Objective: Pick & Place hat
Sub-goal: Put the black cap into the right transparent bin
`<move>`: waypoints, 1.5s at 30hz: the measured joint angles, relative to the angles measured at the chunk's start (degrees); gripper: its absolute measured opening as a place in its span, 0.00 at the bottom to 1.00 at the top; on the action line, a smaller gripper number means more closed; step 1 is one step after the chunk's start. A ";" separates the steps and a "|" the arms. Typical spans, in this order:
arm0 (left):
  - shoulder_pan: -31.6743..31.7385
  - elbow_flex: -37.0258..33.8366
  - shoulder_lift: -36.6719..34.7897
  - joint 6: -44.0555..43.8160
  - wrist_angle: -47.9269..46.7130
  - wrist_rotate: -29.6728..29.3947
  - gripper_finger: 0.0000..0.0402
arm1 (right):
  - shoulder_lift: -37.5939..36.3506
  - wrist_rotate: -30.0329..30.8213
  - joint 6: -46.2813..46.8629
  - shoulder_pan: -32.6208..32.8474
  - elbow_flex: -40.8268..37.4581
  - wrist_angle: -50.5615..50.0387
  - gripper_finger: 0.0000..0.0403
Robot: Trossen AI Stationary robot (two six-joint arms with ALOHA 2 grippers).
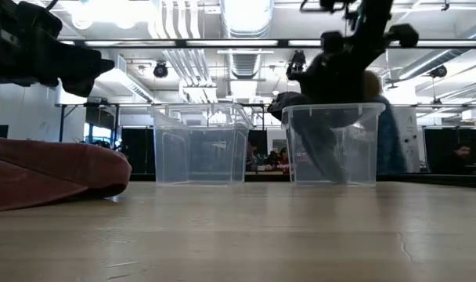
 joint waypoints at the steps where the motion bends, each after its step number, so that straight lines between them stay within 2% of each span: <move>1: 0.01 0.00 0.00 -1.76 0.77 0.00 0.39 | 1.36 -1.19 0.00 -0.54 0.00 -0.07 0.03; 7: 0.02 0.00 0.00 -20.72 9.30 -0.03 0.39 | 8.85 -14.00 1.11 -2.94 -0.02 0.53 0.05; 13: 0.02 0.00 0.02 -42.81 21.48 -0.52 0.39 | 13.84 -23.47 -4.17 -2.03 -0.01 4.70 0.14; 18: 0.02 0.00 0.02 -44.55 27.93 -0.84 0.39 | 15.96 -24.69 -8.76 -2.00 0.20 3.74 0.20; 24: 0.00 0.00 0.02 -47.50 33.88 -4.20 0.39 | 13.86 -26.34 -11.06 -2.01 -0.02 4.40 0.28; 28: 0.02 0.03 0.33 -49.26 33.99 -12.66 0.39 | 12.14 -28.75 -13.97 -1.89 0.07 4.39 0.36; 31: 0.02 1.41 1.48 -54.26 23.18 -15.08 0.39 | 12.03 -30.27 -16.58 -1.94 0.07 5.22 0.44; 33: -0.02 4.07 3.05 -57.53 9.49 -15.04 0.39 | 12.12 -30.34 -16.69 -1.73 0.11 6.09 0.48; 36: -0.02 9.37 6.35 -60.47 -8.88 -13.51 0.39 | 11.67 -27.23 -18.00 0.11 1.54 7.24 0.53; 39: -0.02 15.52 10.06 -58.27 -22.64 -10.62 0.39 | 10.62 -22.75 -22.26 2.31 4.40 7.29 0.55; 45: -0.02 27.98 20.37 -44.08 -43.30 -10.75 0.39 | 9.98 -15.85 -33.46 6.47 10.79 7.26 0.58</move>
